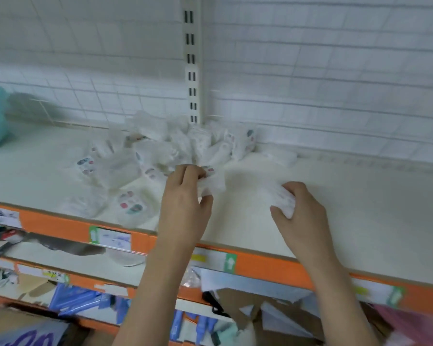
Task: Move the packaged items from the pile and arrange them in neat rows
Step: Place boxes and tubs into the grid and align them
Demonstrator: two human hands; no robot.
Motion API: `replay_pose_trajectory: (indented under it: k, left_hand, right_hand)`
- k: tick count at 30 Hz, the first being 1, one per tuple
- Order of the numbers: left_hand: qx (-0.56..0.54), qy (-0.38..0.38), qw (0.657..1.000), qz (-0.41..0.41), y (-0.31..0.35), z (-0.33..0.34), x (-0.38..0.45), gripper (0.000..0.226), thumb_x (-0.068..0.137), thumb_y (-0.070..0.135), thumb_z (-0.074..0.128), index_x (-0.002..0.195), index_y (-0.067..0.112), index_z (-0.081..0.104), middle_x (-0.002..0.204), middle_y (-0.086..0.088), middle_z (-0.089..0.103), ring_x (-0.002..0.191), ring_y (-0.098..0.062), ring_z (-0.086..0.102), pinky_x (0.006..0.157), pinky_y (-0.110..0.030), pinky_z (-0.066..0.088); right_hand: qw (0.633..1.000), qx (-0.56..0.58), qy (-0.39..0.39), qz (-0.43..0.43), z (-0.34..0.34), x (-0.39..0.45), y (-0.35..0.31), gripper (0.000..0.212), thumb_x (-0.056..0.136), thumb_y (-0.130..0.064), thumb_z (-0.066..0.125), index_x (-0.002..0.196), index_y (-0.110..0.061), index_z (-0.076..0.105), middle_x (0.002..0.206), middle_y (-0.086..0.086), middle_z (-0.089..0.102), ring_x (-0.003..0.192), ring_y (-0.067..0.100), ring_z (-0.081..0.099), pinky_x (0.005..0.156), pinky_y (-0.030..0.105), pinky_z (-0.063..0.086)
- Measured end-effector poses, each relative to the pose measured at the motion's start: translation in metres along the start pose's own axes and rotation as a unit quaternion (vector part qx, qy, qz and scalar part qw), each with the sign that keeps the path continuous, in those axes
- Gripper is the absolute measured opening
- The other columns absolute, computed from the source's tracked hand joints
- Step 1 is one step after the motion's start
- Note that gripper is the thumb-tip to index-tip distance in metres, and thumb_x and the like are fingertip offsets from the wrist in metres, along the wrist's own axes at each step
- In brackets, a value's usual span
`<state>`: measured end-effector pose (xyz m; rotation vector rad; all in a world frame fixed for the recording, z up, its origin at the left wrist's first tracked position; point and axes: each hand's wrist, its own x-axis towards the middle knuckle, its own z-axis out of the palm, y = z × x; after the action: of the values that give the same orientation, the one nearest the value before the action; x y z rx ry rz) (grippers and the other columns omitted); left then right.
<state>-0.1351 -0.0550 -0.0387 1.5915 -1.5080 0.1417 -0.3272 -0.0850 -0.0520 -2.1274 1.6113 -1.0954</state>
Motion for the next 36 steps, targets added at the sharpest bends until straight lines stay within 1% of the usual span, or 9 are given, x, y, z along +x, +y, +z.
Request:
replay_pose_trajectory:
  k: [4, 10, 14, 17, 22, 26, 28, 32, 36]
  left_hand:
    - [-0.047, -0.015, 0.999, 0.02, 0.075, 0.053, -0.024, 0.04, 0.059, -0.014, 0.06, 0.09, 0.008, 0.047, 0.093, -0.011, 0.052, 0.083, -0.028, 0.053, 0.064, -0.022, 0.036]
    - [-0.095, -0.01, 0.994, 0.059, 0.167, 0.105, -0.048, 0.039, 0.064, -0.006, 0.059, 0.089, 0.016, 0.039, 0.1, 0.001, 0.044, 0.083, -0.015, 0.047, 0.065, -0.018, 0.037]
    - [-0.09, -0.019, 0.993, 0.076, 0.198, 0.124, -0.051, 0.045, 0.064, -0.014, 0.065, 0.09, 0.014, 0.041, 0.097, -0.01, 0.051, 0.082, -0.014, 0.047, 0.067, -0.015, 0.038]
    - [-0.084, -0.019, 0.993, 0.079, 0.206, 0.134, -0.05, 0.042, 0.064, -0.015, 0.066, 0.091, 0.011, 0.045, 0.098, -0.01, 0.052, 0.083, -0.014, 0.049, 0.067, -0.017, 0.041]
    - [-0.078, -0.047, 0.993, 0.074, 0.214, 0.153, -0.047, 0.037, 0.068, -0.01, 0.066, 0.098, 0.008, 0.056, 0.099, -0.007, 0.057, 0.086, -0.017, 0.053, 0.072, -0.016, 0.041]
    - [-0.045, -0.053, 0.993, 0.1, 0.233, 0.175, -0.049, 0.035, 0.074, 0.004, 0.064, 0.109, 0.008, 0.058, 0.1, -0.007, 0.062, 0.091, -0.026, 0.057, 0.078, -0.037, 0.049]
    - [-0.051, -0.048, 0.994, 0.087, 0.25, 0.187, -0.051, 0.044, 0.074, 0.009, 0.064, 0.115, 0.012, 0.049, 0.1, -0.007, 0.063, 0.091, -0.026, 0.056, 0.079, -0.035, 0.044]
    - [-0.083, -0.048, 0.993, 0.075, 0.3, 0.215, -0.058, 0.041, 0.07, 0.009, 0.066, 0.101, 0.021, 0.042, 0.09, -0.004, 0.062, 0.083, -0.017, 0.052, 0.073, -0.031, 0.039]
    - [-0.075, -0.059, 0.991, 0.092, 0.352, 0.246, -0.07, 0.038, 0.072, 0.008, 0.061, 0.108, 0.017, 0.055, 0.097, -0.008, 0.058, 0.079, -0.028, 0.059, 0.07, -0.042, 0.05]
  right_hand:
    - [0.993, -0.062, 0.038, -0.087, -0.066, -0.008, 0.068, 0.037, 0.063, 0.004, 0.055, 0.093, -0.016, 0.058, 0.096, 0.001, 0.062, 0.091, 0.029, 0.054, 0.079, 0.029, 0.036]
    - [0.994, -0.017, 0.05, -0.095, -0.138, -0.022, 0.137, 0.047, 0.061, 0.01, 0.049, 0.096, -0.021, 0.052, 0.111, 0.009, 0.053, 0.105, 0.019, 0.044, 0.092, 0.001, 0.023]
    - [0.994, 0.021, 0.077, -0.08, -0.161, -0.026, 0.164, 0.053, 0.063, 0.021, 0.057, 0.095, -0.02, 0.049, 0.111, 0.002, 0.049, 0.107, 0.014, 0.044, 0.092, -0.001, 0.025]
    - [0.992, 0.041, 0.095, -0.067, -0.169, -0.025, 0.176, 0.056, 0.065, 0.021, 0.057, 0.094, -0.024, 0.045, 0.11, -0.005, 0.044, 0.106, 0.01, 0.043, 0.092, 0.0, 0.028]
    - [0.993, 0.029, 0.096, -0.063, -0.176, -0.021, 0.194, 0.054, 0.066, 0.017, 0.06, 0.096, -0.024, 0.044, 0.107, -0.004, 0.047, 0.104, 0.012, 0.045, 0.089, 0.008, 0.032]
    - [0.994, 0.013, 0.1, -0.039, -0.193, -0.021, 0.213, 0.043, 0.069, 0.011, 0.065, 0.102, -0.013, 0.052, 0.102, 0.008, 0.055, 0.094, 0.012, 0.049, 0.083, -0.004, 0.027]
    - [0.994, -0.002, 0.109, -0.029, -0.208, -0.023, 0.227, 0.04, 0.07, 0.01, 0.066, 0.105, -0.006, 0.056, 0.102, 0.009, 0.057, 0.092, 0.011, 0.049, 0.082, -0.005, 0.027]
    - [0.991, -0.022, 0.132, -0.027, -0.251, -0.026, 0.266, 0.042, 0.069, 0.009, 0.066, 0.107, -0.008, 0.06, 0.103, 0.009, 0.057, 0.091, 0.012, 0.051, 0.081, 0.003, 0.032]
    - [0.988, -0.024, 0.145, -0.041, -0.299, -0.033, 0.311, 0.033, 0.072, -0.002, 0.065, 0.104, -0.008, 0.06, 0.099, 0.008, 0.059, 0.087, 0.02, 0.055, 0.076, 0.015, 0.037]
